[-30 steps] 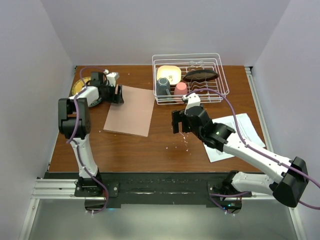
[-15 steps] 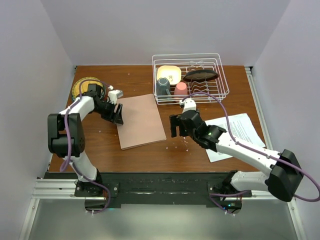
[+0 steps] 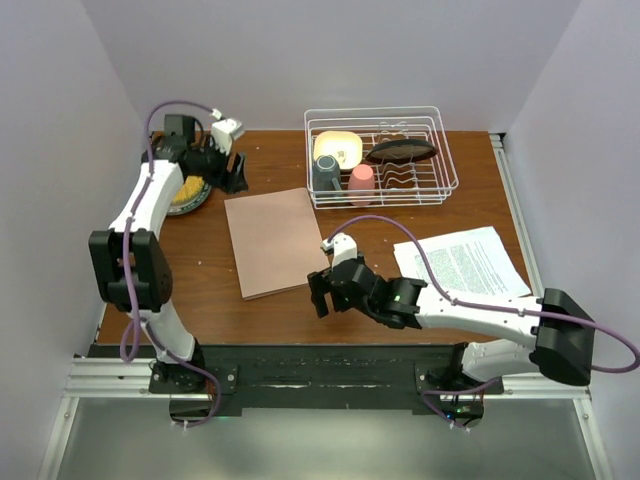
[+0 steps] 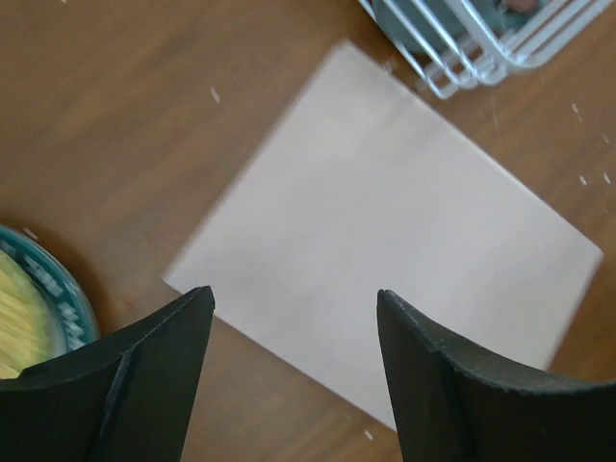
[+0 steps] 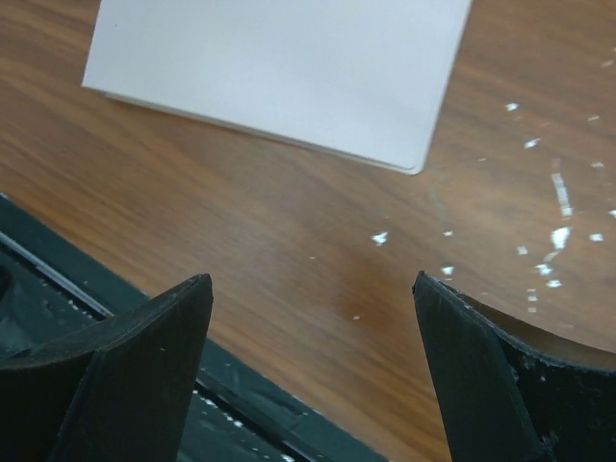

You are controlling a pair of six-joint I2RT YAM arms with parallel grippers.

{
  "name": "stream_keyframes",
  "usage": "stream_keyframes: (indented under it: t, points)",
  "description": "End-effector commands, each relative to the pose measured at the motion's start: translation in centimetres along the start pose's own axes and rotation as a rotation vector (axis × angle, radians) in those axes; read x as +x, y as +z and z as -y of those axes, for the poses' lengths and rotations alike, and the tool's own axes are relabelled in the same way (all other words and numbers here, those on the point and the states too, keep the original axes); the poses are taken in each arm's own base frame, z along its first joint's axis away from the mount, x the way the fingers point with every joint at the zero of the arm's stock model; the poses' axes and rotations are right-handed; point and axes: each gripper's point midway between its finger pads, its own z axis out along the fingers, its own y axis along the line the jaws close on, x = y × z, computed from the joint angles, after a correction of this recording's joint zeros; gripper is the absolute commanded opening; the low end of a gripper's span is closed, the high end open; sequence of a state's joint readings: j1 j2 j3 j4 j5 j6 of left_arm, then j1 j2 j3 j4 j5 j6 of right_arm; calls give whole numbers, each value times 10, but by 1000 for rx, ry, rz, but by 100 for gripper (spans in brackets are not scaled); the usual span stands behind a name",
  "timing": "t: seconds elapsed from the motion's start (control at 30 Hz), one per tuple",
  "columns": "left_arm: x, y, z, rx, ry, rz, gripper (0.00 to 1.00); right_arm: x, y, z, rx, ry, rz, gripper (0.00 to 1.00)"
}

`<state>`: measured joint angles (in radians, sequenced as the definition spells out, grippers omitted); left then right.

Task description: Put the files into the folder

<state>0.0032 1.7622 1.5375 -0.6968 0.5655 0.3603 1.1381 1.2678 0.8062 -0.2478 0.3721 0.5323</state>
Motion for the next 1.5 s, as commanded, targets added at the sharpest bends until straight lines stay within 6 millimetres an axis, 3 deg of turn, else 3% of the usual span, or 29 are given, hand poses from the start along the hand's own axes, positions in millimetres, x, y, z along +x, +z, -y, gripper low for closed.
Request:
stream_keyframes:
  t: [0.0,0.03,0.07,0.13,0.17,0.23,0.43,0.6,0.73,0.97,1.2,1.47]
  points:
    - [-50,38,-17,-69,47,66,74,10,7,-16,-44,86,2,89]
    - [-40,61,-16,-54,46,12,74,10,9,-19,-58,94,6,89]
    - [-50,65,-19,-68,71,17,74,12,9,-22,-70,98,6,89]
    - [-38,89,-35,-132,72,-43,73,15,12,-26,-89,115,4,89]
    - [-46,90,-40,-150,74,-30,72,16,13,-27,-95,123,2,89]
    - [-43,99,-48,-158,57,-37,71,23,13,-30,-113,145,-9,89]
    - [-36,98,-61,-190,51,-40,72,36,19,-37,-153,177,-25,89]
    - [-3,101,-71,-175,36,-113,75,37,31,-47,-164,184,-39,89]
    - [29,104,-76,-194,40,-183,76,36,28,-47,-170,203,-31,89]
    - [51,108,-78,-182,17,-222,76,31,14,-36,-160,229,5,89]
    - [62,103,-44,-37,-17,-232,74,36,4,-22,-132,269,21,89]
    - [98,77,1,89,-9,-266,72,40,2,-15,-109,302,27,90]
